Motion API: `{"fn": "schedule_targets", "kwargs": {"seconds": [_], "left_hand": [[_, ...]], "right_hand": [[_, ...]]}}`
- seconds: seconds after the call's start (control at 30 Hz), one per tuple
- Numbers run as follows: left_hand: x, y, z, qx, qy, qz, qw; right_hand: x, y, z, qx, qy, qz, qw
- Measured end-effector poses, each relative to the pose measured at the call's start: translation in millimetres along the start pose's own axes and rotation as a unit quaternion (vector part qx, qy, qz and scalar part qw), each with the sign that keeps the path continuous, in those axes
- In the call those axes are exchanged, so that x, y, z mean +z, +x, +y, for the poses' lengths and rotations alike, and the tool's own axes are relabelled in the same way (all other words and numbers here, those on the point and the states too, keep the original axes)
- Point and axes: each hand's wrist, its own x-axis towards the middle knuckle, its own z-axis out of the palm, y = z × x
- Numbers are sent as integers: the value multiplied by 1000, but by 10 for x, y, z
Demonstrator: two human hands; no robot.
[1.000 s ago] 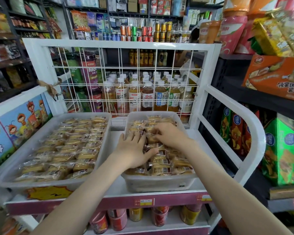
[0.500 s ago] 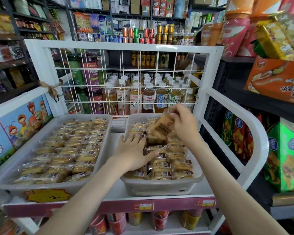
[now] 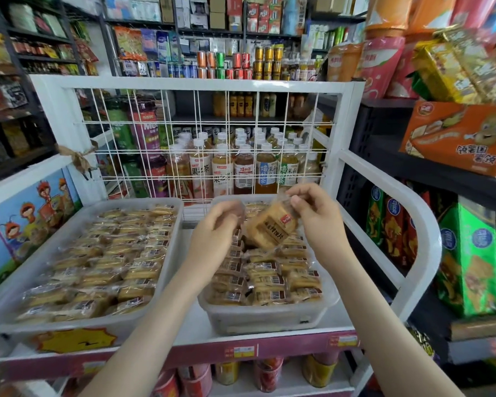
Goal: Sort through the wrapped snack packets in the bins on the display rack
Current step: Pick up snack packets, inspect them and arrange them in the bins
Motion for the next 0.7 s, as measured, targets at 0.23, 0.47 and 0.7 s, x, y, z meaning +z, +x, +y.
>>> {"fn": "schedule_targets", "kwargs": {"seconds": [0.23, 0.47, 0.7], "left_hand": [[-45, -58, 356, 140, 103, -5, 985], [-49, -203, 363, 152, 77, 32, 985], [-80, -501, 336, 156, 22, 26, 987]], "right_hand": [[118, -146, -134, -104, -139, -88, 981], [147, -400, -181, -140, -127, 6, 982], [180, -701, -240, -155, -117, 48, 980]]}}
